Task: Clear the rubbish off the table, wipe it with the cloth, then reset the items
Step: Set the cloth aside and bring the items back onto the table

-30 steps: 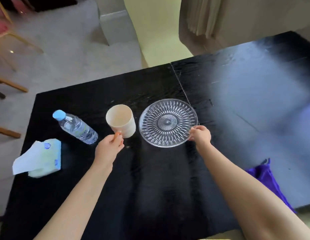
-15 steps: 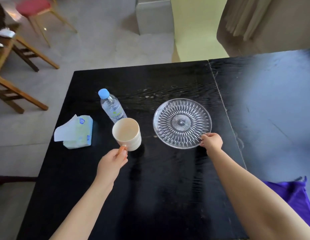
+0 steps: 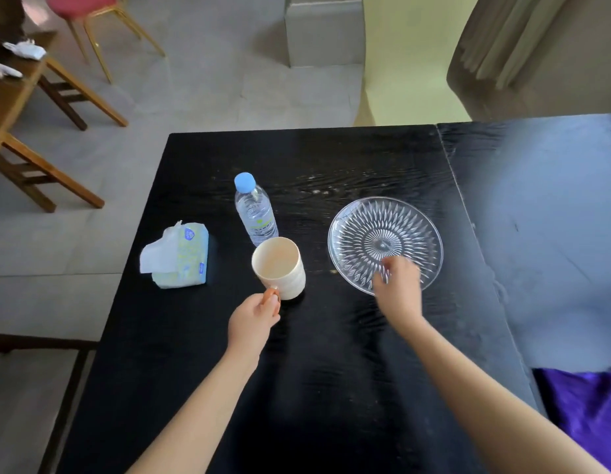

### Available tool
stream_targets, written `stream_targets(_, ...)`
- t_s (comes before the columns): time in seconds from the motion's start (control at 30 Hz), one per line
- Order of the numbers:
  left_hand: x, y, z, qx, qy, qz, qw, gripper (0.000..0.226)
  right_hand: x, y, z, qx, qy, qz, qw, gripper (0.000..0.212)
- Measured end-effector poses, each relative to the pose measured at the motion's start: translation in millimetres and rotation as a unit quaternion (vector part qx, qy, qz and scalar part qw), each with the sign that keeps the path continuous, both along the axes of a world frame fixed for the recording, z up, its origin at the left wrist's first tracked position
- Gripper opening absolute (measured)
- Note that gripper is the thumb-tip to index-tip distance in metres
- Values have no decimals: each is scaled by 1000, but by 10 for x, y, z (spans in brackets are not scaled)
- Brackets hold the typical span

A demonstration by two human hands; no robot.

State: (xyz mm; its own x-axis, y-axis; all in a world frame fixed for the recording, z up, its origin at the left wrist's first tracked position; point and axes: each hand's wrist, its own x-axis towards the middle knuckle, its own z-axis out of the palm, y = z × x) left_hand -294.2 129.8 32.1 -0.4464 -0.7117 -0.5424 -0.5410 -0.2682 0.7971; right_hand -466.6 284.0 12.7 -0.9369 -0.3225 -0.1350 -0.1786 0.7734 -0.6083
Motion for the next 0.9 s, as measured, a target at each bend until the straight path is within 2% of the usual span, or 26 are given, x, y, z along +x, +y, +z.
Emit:
stream_targets(0.03,-1,24,-38,2,-1,16,1000,27,151,-136,15,-22,-8,64,998,14)
stream_targets(0.1,7,72,-137,5,-1,47,999,30,448,-414,47,-45,-40,187,981,23)
stream_targets(0.17,-18,112,-202,9,-3,80,997,32,653,-655,77,-57,-85,248,963,31)
stream_targets(0.33,-179,139,-229,11,-20,76,997,23,643,-992,90,-34,-176,228,957,38)
stream_targets(0.43,-219,166,-260,49,18,38,998,27,549,-1044,72,3,-194,218,956,38)
stream_targets(0.53,-161,163,-300,86,30,8,996,39,467,-1025,45,34,-187,225,956,25)
stream_targets(0.63,-27,-29,-351,107,26,43,993,48,452,-1017,58,59,-171,255,950,21)
stream_targets(0.73,-17,-444,-424,52,22,42,998,60,474,-1077,103,121,-92,304,941,19)
stream_targets(0.8,-61,-726,-431,-1,3,-34,999,72,455,-1145,133,176,-25,321,930,23)
stream_targets(0.9,-93,-972,-391,-19,0,-174,985,81,378,-1222,135,185,-8,319,930,24)
